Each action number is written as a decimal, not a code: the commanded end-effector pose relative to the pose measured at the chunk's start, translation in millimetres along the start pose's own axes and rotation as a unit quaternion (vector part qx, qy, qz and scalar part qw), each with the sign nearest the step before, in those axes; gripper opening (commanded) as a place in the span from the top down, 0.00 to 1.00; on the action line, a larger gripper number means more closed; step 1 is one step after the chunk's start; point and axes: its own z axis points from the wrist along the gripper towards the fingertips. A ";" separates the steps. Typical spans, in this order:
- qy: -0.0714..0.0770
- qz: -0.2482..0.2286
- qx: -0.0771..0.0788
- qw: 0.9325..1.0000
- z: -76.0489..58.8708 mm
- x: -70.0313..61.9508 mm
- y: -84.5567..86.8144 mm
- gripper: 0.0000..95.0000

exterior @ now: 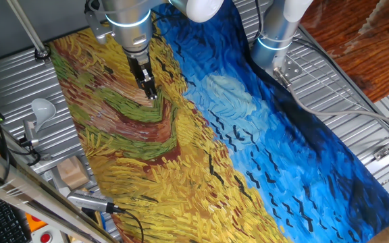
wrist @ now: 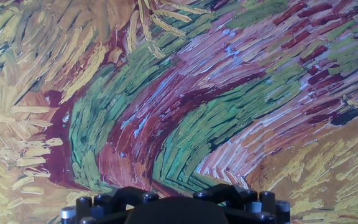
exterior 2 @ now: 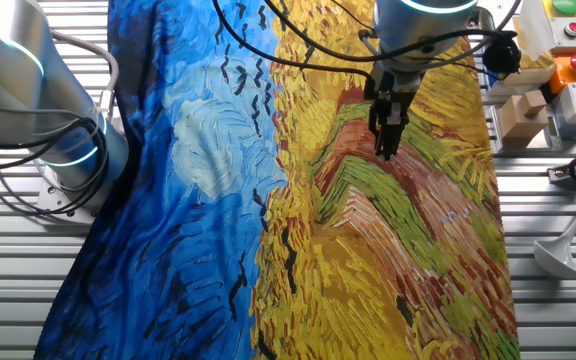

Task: Grasp the moving object

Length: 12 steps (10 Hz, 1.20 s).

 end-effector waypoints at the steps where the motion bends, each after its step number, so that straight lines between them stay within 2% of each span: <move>1: 0.000 0.000 0.000 1.000 0.0 0.1 -0.1 0.00; 2: -0.008 -0.025 -0.013 1.000 0.0 0.1 -0.1 1.00; 5: -0.007 -0.030 -0.011 0.999 0.0 0.2 -0.1 1.00; 6: -0.007 -0.048 -0.011 0.999 0.2 0.6 0.0 1.00; 9: -0.007 -0.043 -0.011 0.999 0.3 1.1 0.0 1.00; 11: -0.006 -0.070 -0.010 0.997 0.5 1.5 0.0 1.00; 12: -0.007 -0.065 -0.008 0.998 1.2 4.7 -0.1 1.00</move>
